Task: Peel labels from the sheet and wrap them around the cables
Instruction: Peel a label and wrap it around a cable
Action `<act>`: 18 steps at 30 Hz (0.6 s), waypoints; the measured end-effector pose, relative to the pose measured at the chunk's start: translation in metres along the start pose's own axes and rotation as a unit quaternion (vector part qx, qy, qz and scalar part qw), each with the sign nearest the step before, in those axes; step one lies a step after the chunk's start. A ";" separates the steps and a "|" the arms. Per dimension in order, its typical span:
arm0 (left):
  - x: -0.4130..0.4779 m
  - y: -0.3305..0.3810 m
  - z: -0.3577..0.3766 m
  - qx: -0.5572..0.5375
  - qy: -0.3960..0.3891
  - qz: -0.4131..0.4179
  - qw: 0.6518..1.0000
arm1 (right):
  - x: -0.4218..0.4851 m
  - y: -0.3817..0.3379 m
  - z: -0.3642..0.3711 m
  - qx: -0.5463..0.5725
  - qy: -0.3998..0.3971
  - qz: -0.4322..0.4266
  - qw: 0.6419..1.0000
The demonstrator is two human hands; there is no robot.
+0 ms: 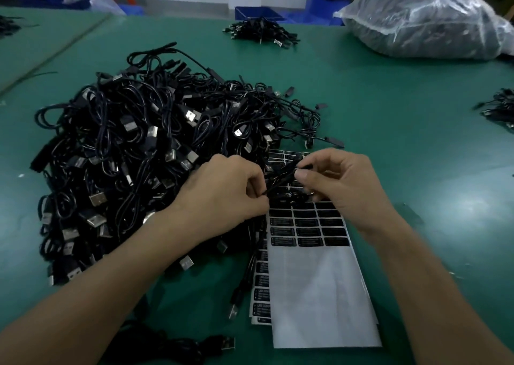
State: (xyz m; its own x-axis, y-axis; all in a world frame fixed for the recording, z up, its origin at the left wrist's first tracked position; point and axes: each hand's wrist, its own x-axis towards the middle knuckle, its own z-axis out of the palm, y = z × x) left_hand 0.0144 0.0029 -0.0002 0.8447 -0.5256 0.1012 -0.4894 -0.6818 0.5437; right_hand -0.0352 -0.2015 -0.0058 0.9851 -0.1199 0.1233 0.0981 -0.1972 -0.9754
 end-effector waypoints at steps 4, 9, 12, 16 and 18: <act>0.000 0.002 -0.001 -0.032 0.003 0.019 0.999 | -0.003 -0.004 0.004 0.007 -0.066 -0.032 0.997; 0.003 0.000 0.001 -0.159 -0.027 0.039 0.986 | -0.003 -0.009 0.007 0.004 -0.065 -0.018 0.998; 0.003 -0.001 0.002 -0.156 -0.022 0.029 0.987 | -0.008 -0.011 0.000 -0.053 -0.082 0.007 0.995; -0.002 0.004 0.009 -0.077 0.015 0.008 0.997 | -0.025 -0.002 -0.016 -0.169 0.002 0.072 0.983; -0.006 0.008 0.011 -0.045 0.045 -0.005 0.998 | -0.035 0.003 -0.023 -0.229 0.047 0.107 0.966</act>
State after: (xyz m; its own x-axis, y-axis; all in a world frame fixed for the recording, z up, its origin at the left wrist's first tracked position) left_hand 0.0029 -0.0051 -0.0053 0.8672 -0.4688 0.1680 -0.4632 -0.6354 0.6178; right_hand -0.0725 -0.2199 -0.0088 0.9567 -0.2891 -0.0347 -0.2001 -0.5663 -0.7995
